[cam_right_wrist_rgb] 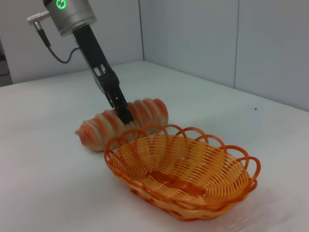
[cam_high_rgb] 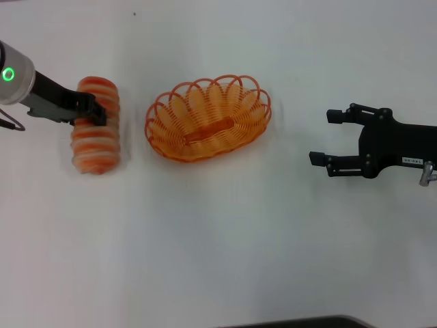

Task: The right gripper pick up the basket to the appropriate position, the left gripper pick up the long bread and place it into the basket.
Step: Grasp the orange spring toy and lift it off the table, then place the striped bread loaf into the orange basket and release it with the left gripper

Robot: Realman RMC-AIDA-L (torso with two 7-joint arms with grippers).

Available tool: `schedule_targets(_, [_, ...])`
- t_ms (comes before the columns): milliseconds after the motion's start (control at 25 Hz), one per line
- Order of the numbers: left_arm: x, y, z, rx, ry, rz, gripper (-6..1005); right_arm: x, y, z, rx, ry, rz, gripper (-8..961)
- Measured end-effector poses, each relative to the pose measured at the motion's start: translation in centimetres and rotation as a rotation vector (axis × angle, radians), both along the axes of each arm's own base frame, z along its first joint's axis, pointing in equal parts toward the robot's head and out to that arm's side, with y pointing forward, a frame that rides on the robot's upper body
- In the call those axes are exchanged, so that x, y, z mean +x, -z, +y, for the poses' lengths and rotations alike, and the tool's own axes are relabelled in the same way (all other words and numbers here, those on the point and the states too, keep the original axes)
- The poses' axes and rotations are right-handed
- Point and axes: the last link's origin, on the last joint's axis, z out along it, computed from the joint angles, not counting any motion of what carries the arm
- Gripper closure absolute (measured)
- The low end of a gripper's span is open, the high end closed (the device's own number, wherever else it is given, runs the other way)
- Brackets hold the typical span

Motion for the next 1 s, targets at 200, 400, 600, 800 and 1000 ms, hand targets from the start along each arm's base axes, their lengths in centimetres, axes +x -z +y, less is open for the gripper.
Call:
schedule_targets(200, [0.3, -1.1, 0.5, -0.007, 0.035, -0.013, 603, 0.0, 0.0, 0.0, 0.0, -0.001, 0.0, 28])
schedule_targets(400, [2.3, -3.5, 1.8, -0.044, 0.165, -0.085, 625, 0.0, 0.0, 0.0, 0.0, -0.001, 0.0, 27])
schedule_targets(600, [6.2, -3.9, 1.9, -0.221, 0.517, -0.083, 648, -0.1, 0.1, 0.0, -0.002, -0.002, 0.0, 27])
schedule_targets(800, [9.4, -2.1, 1.5, -0.328, 0.762, -0.062, 689, -0.1, 0.1, 0.0, -0.005, -0.003, 0.001, 28])
schedule_targets(1000, [12.1, 1.5, 0.3, -0.427, 0.954, -0.013, 757, -0.1, 0.1, 0.0, -0.006, -0.004, 0.002, 28])
